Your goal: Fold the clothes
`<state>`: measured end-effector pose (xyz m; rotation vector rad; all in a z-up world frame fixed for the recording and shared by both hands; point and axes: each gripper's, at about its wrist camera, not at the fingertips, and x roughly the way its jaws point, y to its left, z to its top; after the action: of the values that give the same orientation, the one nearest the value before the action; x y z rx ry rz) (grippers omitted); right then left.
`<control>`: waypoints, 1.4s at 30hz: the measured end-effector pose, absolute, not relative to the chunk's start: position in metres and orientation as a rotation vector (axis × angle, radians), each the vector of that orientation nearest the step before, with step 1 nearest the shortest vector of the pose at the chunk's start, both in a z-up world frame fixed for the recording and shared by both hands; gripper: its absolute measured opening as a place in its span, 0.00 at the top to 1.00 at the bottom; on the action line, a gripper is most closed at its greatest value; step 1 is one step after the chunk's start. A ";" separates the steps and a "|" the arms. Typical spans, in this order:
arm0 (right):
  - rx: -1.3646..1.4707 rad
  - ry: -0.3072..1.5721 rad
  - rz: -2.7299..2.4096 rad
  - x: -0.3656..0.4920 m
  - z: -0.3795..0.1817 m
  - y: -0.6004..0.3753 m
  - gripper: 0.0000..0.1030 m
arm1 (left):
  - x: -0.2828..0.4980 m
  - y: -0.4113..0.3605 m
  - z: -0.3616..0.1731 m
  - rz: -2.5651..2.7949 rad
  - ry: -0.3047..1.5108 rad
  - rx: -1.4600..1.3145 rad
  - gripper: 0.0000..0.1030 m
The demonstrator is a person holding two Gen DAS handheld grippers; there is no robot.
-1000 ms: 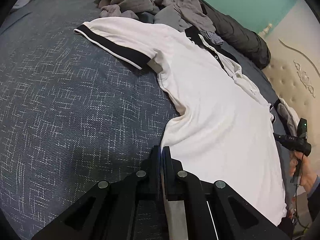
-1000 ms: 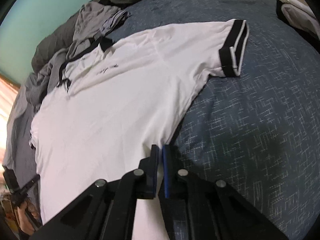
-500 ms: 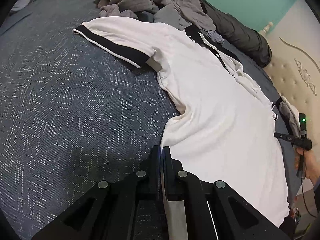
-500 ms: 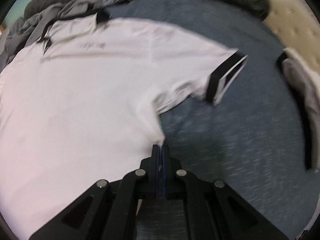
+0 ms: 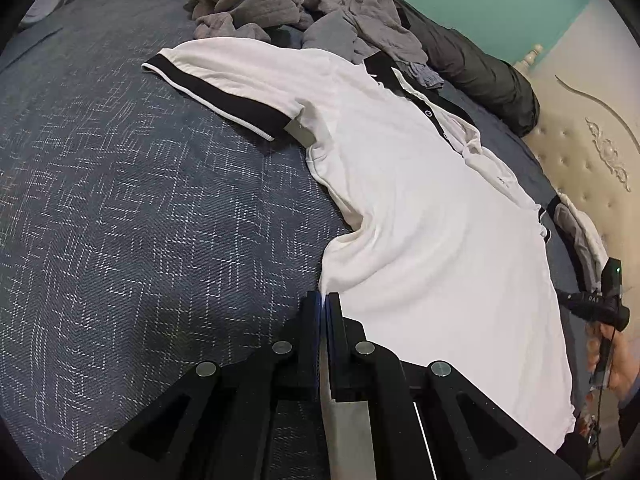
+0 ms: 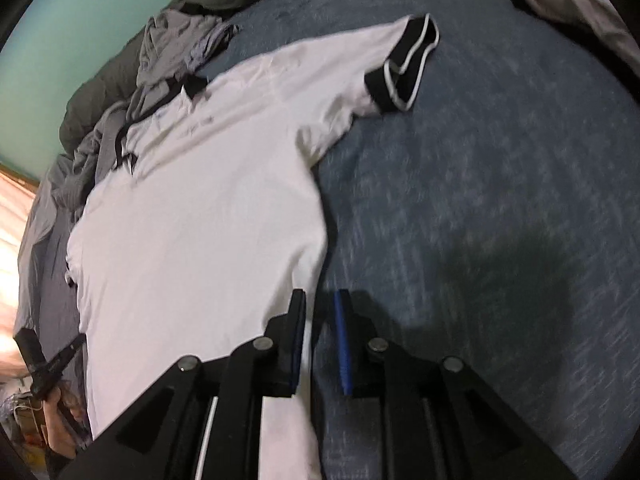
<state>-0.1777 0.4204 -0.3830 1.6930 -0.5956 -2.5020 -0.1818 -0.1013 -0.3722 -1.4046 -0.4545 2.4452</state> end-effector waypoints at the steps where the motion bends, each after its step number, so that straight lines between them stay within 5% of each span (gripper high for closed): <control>1: 1.708 -0.581 -2.492 -0.176 -0.385 0.416 0.86 | -0.182 -0.101 -0.372 2.444 -0.455 -1.405 0.97; 7: 1.711 -0.566 -2.473 -0.175 -0.390 0.405 0.86 | -0.181 -0.103 -0.372 2.441 -0.456 -1.404 0.97; 9: 1.694 -0.549 -2.470 -0.174 -0.387 0.402 0.96 | -0.181 -0.104 -0.372 2.440 -0.458 -1.404 0.97; 14: 1.678 -0.505 -2.531 -0.173 -0.374 0.409 0.97 | -0.180 -0.104 -0.372 2.440 -0.451 -1.404 0.97; 23: 1.802 -0.165 -2.591 -0.180 -0.370 0.405 0.97 | -0.178 -0.104 -0.372 2.439 -0.440 -1.410 0.97; 32: 1.775 -0.480 -2.565 -0.151 -0.376 0.432 0.91 | -0.176 -0.106 -0.373 2.432 -0.444 -1.412 0.97; 42: 1.771 -0.356 -2.477 -0.108 -0.373 0.407 0.91 | -0.177 -0.103 -0.368 2.438 -0.443 -1.396 0.97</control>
<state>-0.1080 0.4070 -0.3728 1.7707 -0.3564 -2.4774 -0.1766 -0.1033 -0.3677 -1.3960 -0.4427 2.4376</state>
